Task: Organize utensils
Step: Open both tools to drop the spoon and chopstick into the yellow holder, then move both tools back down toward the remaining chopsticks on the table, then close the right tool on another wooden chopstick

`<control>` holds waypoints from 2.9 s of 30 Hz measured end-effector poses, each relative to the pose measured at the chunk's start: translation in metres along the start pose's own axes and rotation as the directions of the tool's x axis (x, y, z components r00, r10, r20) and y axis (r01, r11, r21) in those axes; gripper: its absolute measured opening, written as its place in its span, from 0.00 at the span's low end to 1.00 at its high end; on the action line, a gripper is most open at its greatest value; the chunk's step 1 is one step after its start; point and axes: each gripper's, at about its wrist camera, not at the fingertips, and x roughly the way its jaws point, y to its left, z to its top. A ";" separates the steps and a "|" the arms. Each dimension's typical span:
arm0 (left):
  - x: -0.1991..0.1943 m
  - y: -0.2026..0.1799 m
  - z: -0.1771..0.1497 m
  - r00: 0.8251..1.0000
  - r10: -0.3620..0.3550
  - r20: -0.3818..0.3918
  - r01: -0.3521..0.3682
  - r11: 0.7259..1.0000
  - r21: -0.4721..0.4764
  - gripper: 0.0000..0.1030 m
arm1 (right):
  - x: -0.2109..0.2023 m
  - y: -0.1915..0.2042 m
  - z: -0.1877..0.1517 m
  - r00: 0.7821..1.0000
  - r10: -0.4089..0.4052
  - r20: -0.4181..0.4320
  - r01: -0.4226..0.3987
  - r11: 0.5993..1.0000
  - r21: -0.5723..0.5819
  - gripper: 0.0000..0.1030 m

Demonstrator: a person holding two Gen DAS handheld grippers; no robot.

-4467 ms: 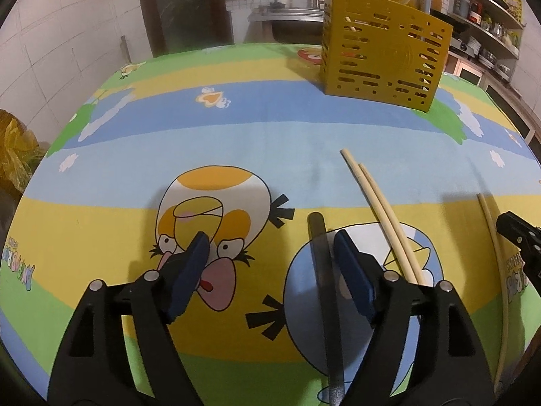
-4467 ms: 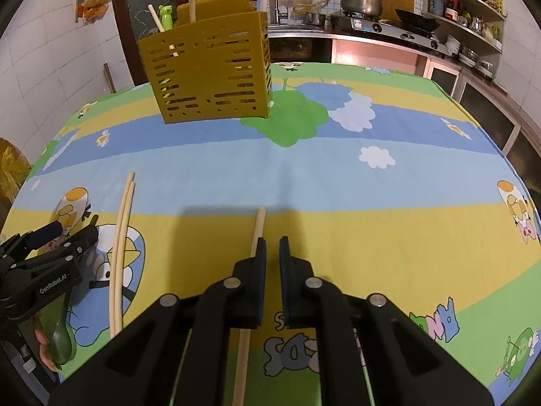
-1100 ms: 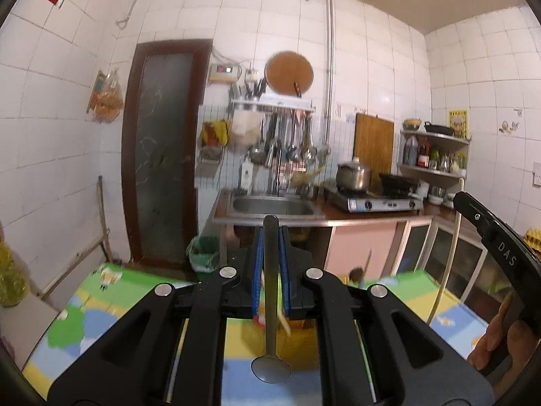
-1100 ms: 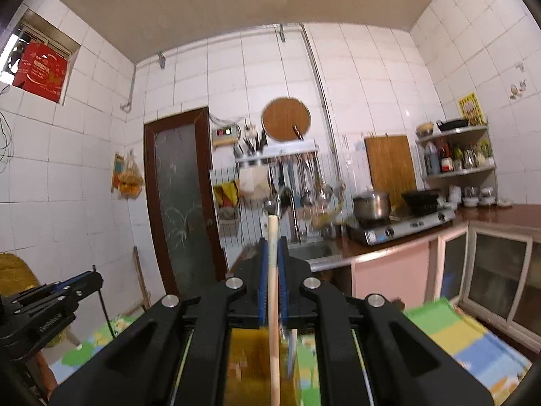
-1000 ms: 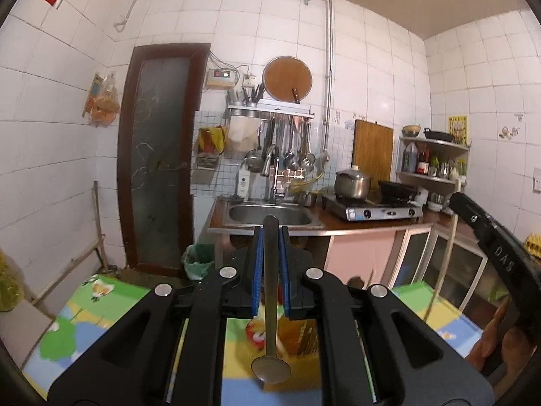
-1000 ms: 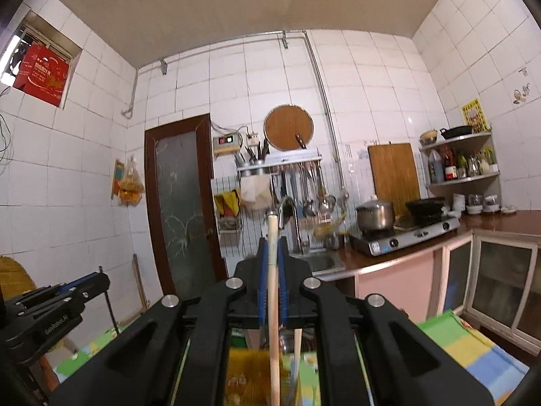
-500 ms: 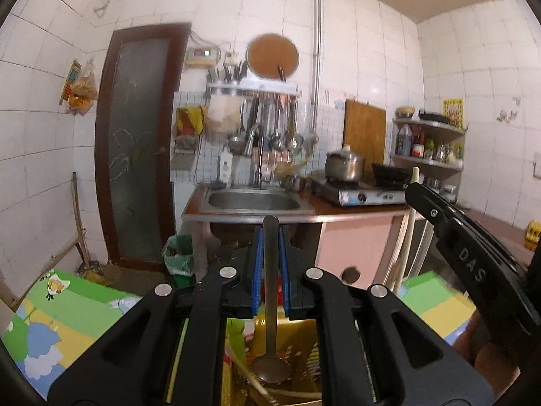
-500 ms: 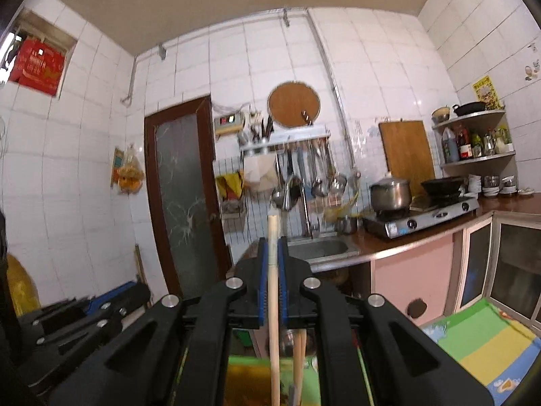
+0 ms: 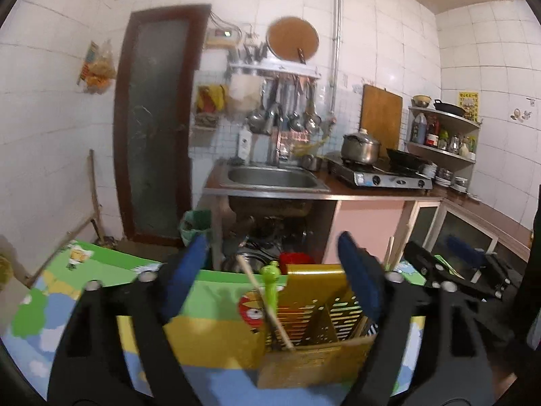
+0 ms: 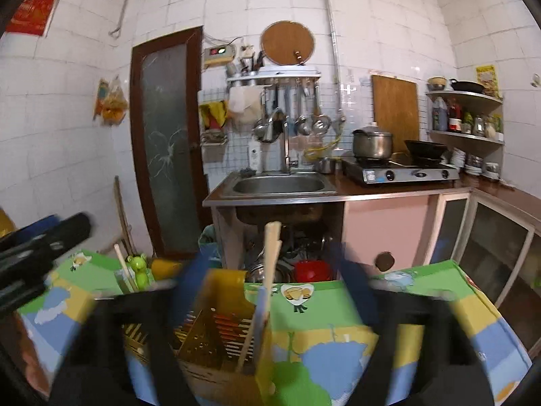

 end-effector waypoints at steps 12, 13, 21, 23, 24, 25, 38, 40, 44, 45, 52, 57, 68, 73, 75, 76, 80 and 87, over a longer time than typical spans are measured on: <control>-0.096 0.030 -0.031 0.993 0.079 -0.088 -0.078 0.997 0.009 0.95 | -0.080 0.001 -0.022 0.996 -0.029 -0.084 0.028 1.000 -0.013 0.84; -0.103 0.034 -0.042 0.991 0.082 -0.109 -0.082 0.997 0.004 0.95 | -0.087 0.003 -0.032 0.994 -0.022 -0.103 0.021 1.000 -0.011 0.85; -0.110 0.070 -0.117 0.956 0.117 -0.269 -0.140 0.988 -0.066 0.95 | -0.107 0.021 -0.102 0.974 0.004 -0.227 -0.009 1.000 -0.021 0.86; -0.108 0.081 -0.135 0.942 0.132 -0.307 -0.166 0.982 -0.088 0.95 | -0.106 0.025 -0.117 0.965 0.015 -0.261 -0.021 1.000 -0.018 0.86; -0.108 0.084 -0.141 0.938 0.139 -0.318 -0.177 0.980 -0.092 0.95 | -0.104 0.026 -0.122 0.961 0.021 -0.274 -0.026 1.000 -0.015 0.86; -0.106 0.088 -0.149 0.931 0.147 -0.335 -0.189 0.977 -0.095 0.95 | -0.102 0.028 -0.128 0.956 0.029 -0.290 -0.034 0.999 -0.012 0.86; -0.070 0.106 -0.191 0.863 0.197 -0.465 -0.257 0.964 -0.068 0.95 | -0.078 0.053 -0.169 0.907 0.054 -0.418 -0.092 0.993 -0.072 0.86; -0.066 0.107 -0.194 0.849 0.196 -0.491 -0.258 0.964 -0.061 0.95 | -0.076 0.056 -0.171 0.899 0.060 -0.433 -0.103 0.992 -0.076 0.86; -0.062 0.107 -0.200 0.834 0.180 -0.522 -0.247 0.967 -0.061 0.95 | -0.070 0.057 -0.174 0.881 0.071 -0.468 -0.118 0.990 -0.073 0.86; -0.063 0.106 -0.200 0.834 0.182 -0.522 -0.246 0.968 -0.056 0.95 | -0.069 0.057 -0.175 0.877 0.071 -0.476 -0.118 0.991 -0.069 0.86; -0.063 0.100 -0.204 0.819 0.180 -0.544 -0.233 0.972 -0.030 0.95 | -0.067 0.057 -0.176 0.874 0.061 -0.482 -0.103 0.993 -0.062 0.86; -0.064 0.098 -0.203 0.819 0.195 -0.540 -0.242 0.970 -0.016 0.95 | -0.066 0.068 -0.180 0.850 0.105 -0.516 -0.145 0.989 -0.039 0.85; -0.066 0.107 -0.196 0.822 0.241 -0.517 -0.285 0.958 -0.007 0.95 | -0.064 0.097 -0.192 0.811 0.074 -0.581 -0.172 0.978 -0.117 0.81; -0.066 0.105 -0.196 0.822 0.243 -0.515 -0.279 0.960 0.008 0.95 | -0.070 0.111 -0.197 0.804 0.050 -0.592 -0.180 0.970 -0.164 0.69; -0.066 0.103 -0.197 0.822 0.246 -0.514 -0.277 0.961 0.017 0.95 | -0.069 0.112 -0.197 0.794 0.068 -0.604 -0.186 0.973 -0.135 0.59; -0.067 0.102 -0.197 0.822 0.246 -0.513 -0.275 0.961 0.021 0.95 | -0.068 0.114 -0.197 0.790 0.071 -0.609 -0.188 0.974 -0.130 0.56; -0.068 0.103 -0.197 0.822 0.246 -0.514 -0.270 0.962 0.029 0.95 | -0.067 0.125 -0.196 0.777 0.079 -0.624 -0.203 0.970 -0.130 0.33; -0.066 0.109 -0.198 0.812 0.226 -0.538 -0.272 0.962 -0.006 0.95 | -0.063 0.133 -0.196 0.780 0.093 -0.619 -0.217 0.968 -0.129 0.11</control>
